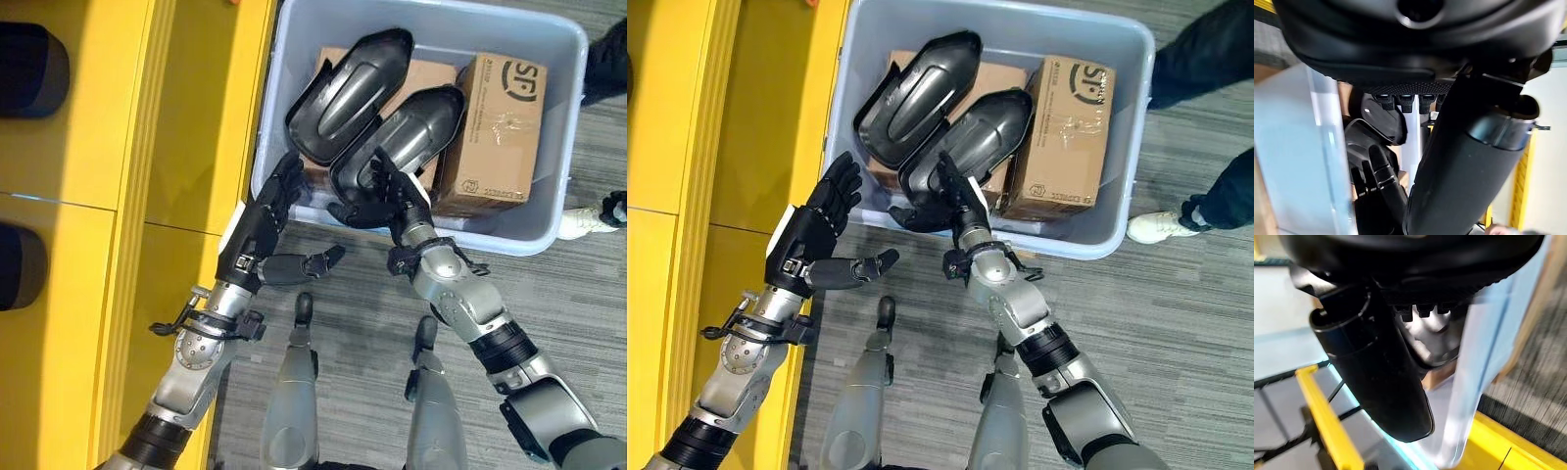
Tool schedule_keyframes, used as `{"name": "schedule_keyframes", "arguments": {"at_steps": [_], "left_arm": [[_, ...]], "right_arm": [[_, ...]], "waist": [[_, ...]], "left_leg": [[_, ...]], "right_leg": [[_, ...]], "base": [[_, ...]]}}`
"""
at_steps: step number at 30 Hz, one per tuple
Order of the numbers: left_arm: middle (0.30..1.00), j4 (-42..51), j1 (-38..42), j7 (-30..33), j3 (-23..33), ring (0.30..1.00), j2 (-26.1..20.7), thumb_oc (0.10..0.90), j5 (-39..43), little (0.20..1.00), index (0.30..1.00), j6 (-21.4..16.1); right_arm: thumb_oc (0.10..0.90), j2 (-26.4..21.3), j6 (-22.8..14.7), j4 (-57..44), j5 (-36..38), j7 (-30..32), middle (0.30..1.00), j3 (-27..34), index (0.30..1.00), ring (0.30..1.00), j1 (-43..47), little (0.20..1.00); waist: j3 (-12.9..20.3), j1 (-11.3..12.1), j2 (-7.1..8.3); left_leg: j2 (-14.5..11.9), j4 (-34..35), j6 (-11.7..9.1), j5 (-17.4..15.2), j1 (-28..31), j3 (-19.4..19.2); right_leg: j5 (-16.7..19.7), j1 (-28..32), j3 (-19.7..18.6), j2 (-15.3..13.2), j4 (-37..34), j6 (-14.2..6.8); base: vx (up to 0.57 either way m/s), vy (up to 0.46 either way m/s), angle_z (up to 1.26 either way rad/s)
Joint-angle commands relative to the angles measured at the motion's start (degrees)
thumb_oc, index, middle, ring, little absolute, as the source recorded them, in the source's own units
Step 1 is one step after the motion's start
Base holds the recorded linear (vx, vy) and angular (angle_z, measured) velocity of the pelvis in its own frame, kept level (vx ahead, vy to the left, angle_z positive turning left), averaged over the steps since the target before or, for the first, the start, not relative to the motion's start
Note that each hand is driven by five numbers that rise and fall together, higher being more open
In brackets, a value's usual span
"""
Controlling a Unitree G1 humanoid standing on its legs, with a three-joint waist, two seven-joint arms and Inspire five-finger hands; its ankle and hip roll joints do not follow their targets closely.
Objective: Move parts from the plastic box to the shelf.
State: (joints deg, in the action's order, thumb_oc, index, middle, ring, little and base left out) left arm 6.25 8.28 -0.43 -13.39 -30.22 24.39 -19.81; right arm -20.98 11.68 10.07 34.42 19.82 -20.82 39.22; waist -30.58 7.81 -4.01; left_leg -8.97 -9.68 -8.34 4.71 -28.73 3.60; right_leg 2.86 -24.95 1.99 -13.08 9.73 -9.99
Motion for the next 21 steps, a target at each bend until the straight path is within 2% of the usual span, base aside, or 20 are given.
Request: {"name": "schedule_keyframes", "arguments": {"at_steps": [1, 7, 9, 13, 18, 21], "left_arm": [[1.0, 9.75, 3.26, 1.03, 0.79, 1.0, 0.21, 0.9, -0.71, 1.0, 1.0, -4.72], [1.0, 9.65, 4.22, 2.4, 0.49, 1.0, 0.62, 0.9, -1.48, 1.0, 1.0, -4.59], [1.0, 9.64, 4.5, 2.27, 0.41, 1.0, 0.55, 0.9, -1.86, 1.0, 1.0, -4.19], [1.0, 9.34, 5.77, 2.73, 0.49, 1.0, 0.03, 0.9, -1.55, 1.0, 1.0, -3.54], [1.0, 9.27, 6.62, 2.77, 0.9, 1.0, -1.15, 0.9, -0.94, 1.0, 1.0, -2.66], [1.0, 8.6, 7.07, 2.8, 0.94, 1.0, -1.74, 0.9, -0.4, 1.0, 1.0, -2.86]], "right_arm": [[0.9, 1.31, -5.84, -4.8, -0.5, 0.35, 1.0, 2.91, 1.0, 1.0, 5.32, 1.0], [0.9, 2.35, -7.81, -3.34, 0.47, 2.55, 1.0, 4.21, 1.0, 1.0, 5.51, 1.0], [0.9, 2.03, -9.32, -1.7, 1.78, 2.53, 1.0, 5.49, 1.0, 1.0, 6.8, 1.0], [0.9, 0.68, -9.62, 2.48, 1.09, 1.83, 1.0, 7.81, 1.0, 1.0, 11.68, 1.0], [0.9, -2.87, -6.82, 7.01, -5.31, 1.38, 1.0, 8.79, 1.0, 1.0, 17.55, 1.0], [0.9, -4.74, -2.84, 10.87, -4.48, -1.95, 1.0, 7.59, 1.0, 1.0, 21.6, 1.0]], "waist": [[0.79, -0.46, -1.8], [0.79, -0.3, -2.32], [0.79, 0.0, -2.51], [0.79, 0.83, -2.83], [0.79, 1.62, -2.71], [0.79, 2.2, -2.77]], "left_leg": [[5.01, 1.73, 6.37, 0.17, -4.45, -1.03], [6.04, 0.18, 6.93, 0.19, -7.86, -1.01], [6.81, -1.02, 7.2, -0.27, -9.19, -0.82], [7.58, -2.63, 7.46, -0.3, -12.08, -0.39], [8.44, -4.96, 7.58, -1.23, -14.43, 0.04], [8.57, -6.03, 7.55, -1.46, -15.82, 0.17]], "right_leg": [[-6.15, -0.18, 3.68, 0.83, 3.67, 4.29], [-6.58, -3.34, 2.88, 0.87, 5.32, 4.63], [-7.21, -4.39, 2.75, 0.69, 6.38, 4.76], [-7.52, -6.89, 2.63, 0.98, 7.83, 5.02], [-8.44, -8.54, 2.61, 1.08, 9.36, 5.15], [-8.86, -9.58, 2.67, 1.27, 10.08, 5.2]], "base": [[-0.02, 0.031, 0.03], [0.0, 0.0, 0.0], [0.0, 0.0, 0.0], [-0.01, -0.002, 0.05], [0.01, -0.013, 0.06], [0.01, 0.001, 0.0]]}}
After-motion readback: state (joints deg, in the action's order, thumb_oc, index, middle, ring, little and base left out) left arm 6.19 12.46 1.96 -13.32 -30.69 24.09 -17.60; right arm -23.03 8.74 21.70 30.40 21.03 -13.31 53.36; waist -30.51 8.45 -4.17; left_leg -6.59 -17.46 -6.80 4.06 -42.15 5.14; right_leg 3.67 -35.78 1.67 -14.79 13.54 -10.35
